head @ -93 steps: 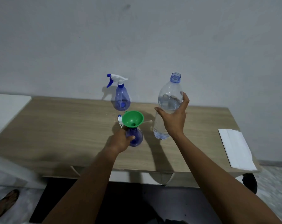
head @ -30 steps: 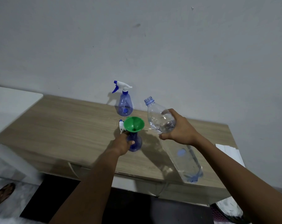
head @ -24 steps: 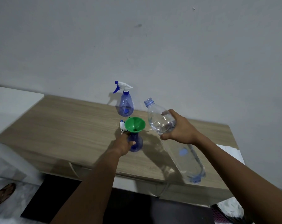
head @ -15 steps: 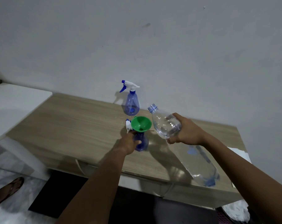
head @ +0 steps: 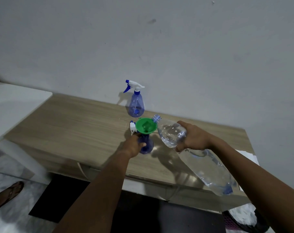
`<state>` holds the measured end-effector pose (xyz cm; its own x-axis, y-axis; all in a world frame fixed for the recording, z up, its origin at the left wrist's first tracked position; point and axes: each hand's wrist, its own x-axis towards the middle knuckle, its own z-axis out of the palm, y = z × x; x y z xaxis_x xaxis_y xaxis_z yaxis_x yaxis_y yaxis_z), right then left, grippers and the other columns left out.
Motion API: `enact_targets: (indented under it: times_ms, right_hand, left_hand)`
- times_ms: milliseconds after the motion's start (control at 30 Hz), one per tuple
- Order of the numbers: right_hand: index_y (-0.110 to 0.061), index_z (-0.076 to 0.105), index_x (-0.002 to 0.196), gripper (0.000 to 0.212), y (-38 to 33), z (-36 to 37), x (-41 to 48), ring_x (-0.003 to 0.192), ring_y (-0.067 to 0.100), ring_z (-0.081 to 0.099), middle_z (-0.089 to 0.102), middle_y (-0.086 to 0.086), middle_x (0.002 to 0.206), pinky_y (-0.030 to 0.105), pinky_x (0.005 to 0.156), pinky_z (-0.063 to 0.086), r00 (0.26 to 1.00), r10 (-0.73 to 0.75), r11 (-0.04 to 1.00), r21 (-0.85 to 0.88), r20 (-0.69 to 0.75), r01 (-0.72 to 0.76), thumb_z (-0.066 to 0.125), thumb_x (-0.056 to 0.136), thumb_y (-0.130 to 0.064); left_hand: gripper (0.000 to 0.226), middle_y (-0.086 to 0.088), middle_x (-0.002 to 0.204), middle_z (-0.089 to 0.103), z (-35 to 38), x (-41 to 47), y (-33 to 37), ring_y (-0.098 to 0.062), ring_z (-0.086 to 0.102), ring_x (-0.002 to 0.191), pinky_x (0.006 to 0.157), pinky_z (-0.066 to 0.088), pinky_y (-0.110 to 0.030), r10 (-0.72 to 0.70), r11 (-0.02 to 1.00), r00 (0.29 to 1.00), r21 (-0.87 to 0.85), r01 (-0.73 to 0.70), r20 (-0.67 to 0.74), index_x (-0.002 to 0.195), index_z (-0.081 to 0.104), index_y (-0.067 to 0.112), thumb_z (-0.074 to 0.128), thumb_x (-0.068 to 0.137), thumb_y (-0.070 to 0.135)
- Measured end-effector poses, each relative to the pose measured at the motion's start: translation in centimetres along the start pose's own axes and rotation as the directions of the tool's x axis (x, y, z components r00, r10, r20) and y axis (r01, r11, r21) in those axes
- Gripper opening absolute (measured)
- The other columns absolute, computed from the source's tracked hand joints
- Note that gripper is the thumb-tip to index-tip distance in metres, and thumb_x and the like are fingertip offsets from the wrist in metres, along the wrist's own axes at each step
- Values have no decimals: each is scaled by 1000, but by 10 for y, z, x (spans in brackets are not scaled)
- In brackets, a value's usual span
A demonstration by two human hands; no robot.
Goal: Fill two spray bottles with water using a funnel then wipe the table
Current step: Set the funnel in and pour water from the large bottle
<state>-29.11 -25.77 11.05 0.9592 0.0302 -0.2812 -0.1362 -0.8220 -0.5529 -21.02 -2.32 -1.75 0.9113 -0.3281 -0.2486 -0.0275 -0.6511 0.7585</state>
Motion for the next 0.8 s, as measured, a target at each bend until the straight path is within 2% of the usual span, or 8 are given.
enact_targets:
  times_ms: [100,133,200,233,467,633,733,800]
  right_hand:
    - [-35,53,129,91,-1,-1,1,91,14,70,72,-8,106,39,83,60,1000,8,1000,-16,27,-8,85,44,-40]
    - [-36,55,125,85,-1,-2,0,89,14,70,72,-9,102,38,81,59,999,8,1000,-19,34,-8,86,46,-37]
    - [-37,56,118,73,-3,-4,0,85,12,69,72,-11,95,36,78,59,999,10,1000,-29,46,-9,87,51,-30]
    - [-36,57,115,70,-3,-4,0,84,12,69,72,-11,94,36,77,59,999,12,999,-36,50,-10,87,53,-29]
    - [-33,59,111,62,-6,-7,2,82,11,70,73,-8,94,32,70,59,995,22,997,-74,97,-15,87,57,-23]
    - [-32,59,111,64,-6,-8,4,83,14,72,74,-6,95,39,76,62,992,22,997,-72,121,-13,87,54,-25]
    - [-30,59,113,64,-7,-8,3,79,15,72,75,-4,94,31,63,58,990,23,997,-74,137,-13,87,56,-22]
    - [-30,59,112,63,-7,-9,3,79,14,72,75,-3,94,29,62,57,989,29,996,-82,147,-17,87,57,-23]
  left_hand:
    - [46,-9,130,56,-1,-3,2,-17,49,107,63,38,-2,-1,1000,1000,-4,1,3,140,49,7,55,96,-4]
    - [46,-8,131,57,-2,-2,2,-19,52,110,67,39,-3,-18,1000,1000,-8,18,3,140,49,9,57,96,-1]
    - [48,-8,134,60,-3,-3,1,-25,57,116,87,43,-22,-45,999,999,4,45,2,141,50,16,61,95,9]
    - [49,-8,133,61,-3,-4,1,-27,57,118,90,42,-27,-45,999,999,8,45,2,141,50,18,63,94,11]
    - [51,-3,130,62,-3,0,-4,-29,60,116,100,47,-40,-63,998,998,14,62,5,139,50,28,66,91,20]
    - [51,-4,131,61,-3,-1,-2,-28,59,117,92,43,-32,-51,999,999,-10,51,6,141,50,25,65,92,17]
    - [51,-5,131,61,-2,0,-3,-28,58,118,92,43,-32,-46,999,999,-20,46,6,141,50,25,64,93,15]
    - [50,-6,131,61,-2,0,-3,-28,58,118,91,42,-31,-39,999,999,-18,39,-1,141,50,23,63,93,14]
